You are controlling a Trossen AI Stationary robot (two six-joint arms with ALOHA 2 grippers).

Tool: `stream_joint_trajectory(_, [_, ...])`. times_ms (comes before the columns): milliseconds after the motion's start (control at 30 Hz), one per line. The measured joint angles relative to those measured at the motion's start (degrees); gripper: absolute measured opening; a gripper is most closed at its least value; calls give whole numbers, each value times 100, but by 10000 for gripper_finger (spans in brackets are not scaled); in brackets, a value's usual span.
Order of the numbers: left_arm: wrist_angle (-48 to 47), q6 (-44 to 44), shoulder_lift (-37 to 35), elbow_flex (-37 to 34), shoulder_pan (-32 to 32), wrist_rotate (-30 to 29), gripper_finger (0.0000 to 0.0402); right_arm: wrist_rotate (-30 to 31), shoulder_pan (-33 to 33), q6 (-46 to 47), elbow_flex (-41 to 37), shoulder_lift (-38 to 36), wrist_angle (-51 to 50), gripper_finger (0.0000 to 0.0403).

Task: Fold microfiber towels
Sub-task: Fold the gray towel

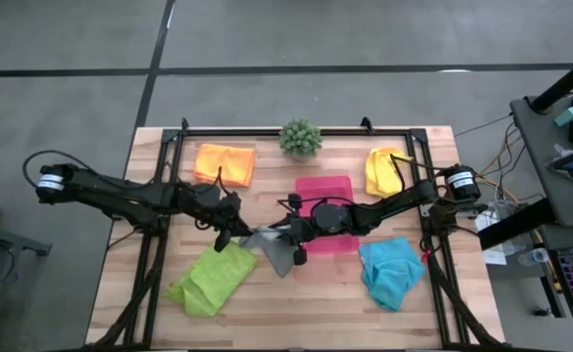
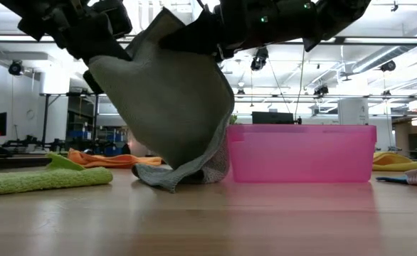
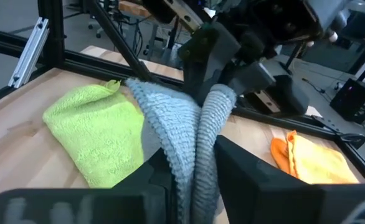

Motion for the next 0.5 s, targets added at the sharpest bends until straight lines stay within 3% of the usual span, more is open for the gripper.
stream_joint_trajectory(500, [-370, -7, -368, -13, 0, -295, 0, 276, 7, -135, 11, -356, -30, 108])
